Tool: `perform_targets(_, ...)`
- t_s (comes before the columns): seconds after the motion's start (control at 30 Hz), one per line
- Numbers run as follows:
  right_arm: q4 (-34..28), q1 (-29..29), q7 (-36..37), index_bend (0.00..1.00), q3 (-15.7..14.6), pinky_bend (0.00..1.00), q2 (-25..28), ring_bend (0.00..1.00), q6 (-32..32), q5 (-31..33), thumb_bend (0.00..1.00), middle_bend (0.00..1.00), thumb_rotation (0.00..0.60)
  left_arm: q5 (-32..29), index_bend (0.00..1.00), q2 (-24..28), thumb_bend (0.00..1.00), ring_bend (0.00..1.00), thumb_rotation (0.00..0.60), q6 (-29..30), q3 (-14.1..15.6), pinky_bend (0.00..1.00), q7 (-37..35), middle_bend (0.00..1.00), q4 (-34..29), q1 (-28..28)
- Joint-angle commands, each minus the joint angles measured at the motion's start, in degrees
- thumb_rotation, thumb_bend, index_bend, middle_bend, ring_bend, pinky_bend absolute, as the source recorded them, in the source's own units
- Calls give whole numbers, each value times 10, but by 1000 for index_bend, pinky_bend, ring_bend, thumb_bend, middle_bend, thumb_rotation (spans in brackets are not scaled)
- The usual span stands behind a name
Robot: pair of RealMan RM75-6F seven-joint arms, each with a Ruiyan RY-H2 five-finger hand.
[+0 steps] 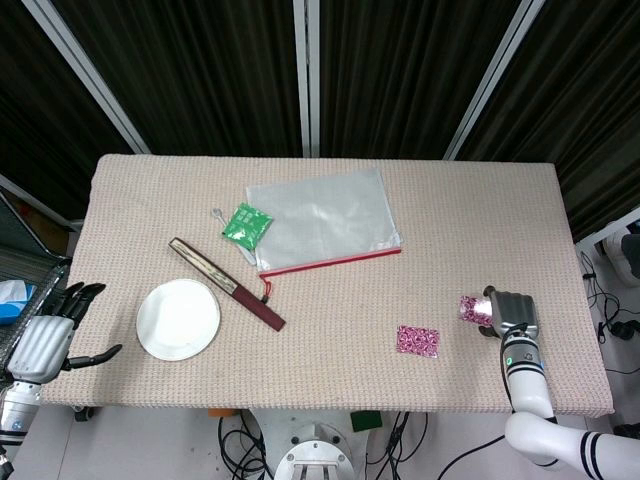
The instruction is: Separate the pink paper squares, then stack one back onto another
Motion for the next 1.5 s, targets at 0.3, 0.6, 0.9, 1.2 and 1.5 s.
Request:
perform_targets(0.3,8,3,-3,398,1,900,-3,989,-8,10,477,1000,587,-2,92,-3,69,59,163,-3,0,231,1,121,3,-1)
perform_targets(0.6,4,0,14,440,4,900,2,991,-9,-2,491,1000,588,-4,93,-1,68,59,162,-4,0,231,3,121,3,0)
perform_targets(0.9,-28,-12,35,452,1,900,26,992,2,-32,500,1000,590,-4,92,0,69,59,164,-5,-1,232,6,121,-1,-1)
perform_targets(1.2,-120,-23,40,452,-13,900,62,992,14,-69,501,1000,591,-3,92,-2,69,59,163,-2,0,231,3,121,1,0)
perform_targets(1.5,-195,-10,-25,454,-44,900,36,992,39,-119,502,1000,592,-2,93,-2,69,59,163,2,1,232,-9,121,10,3)
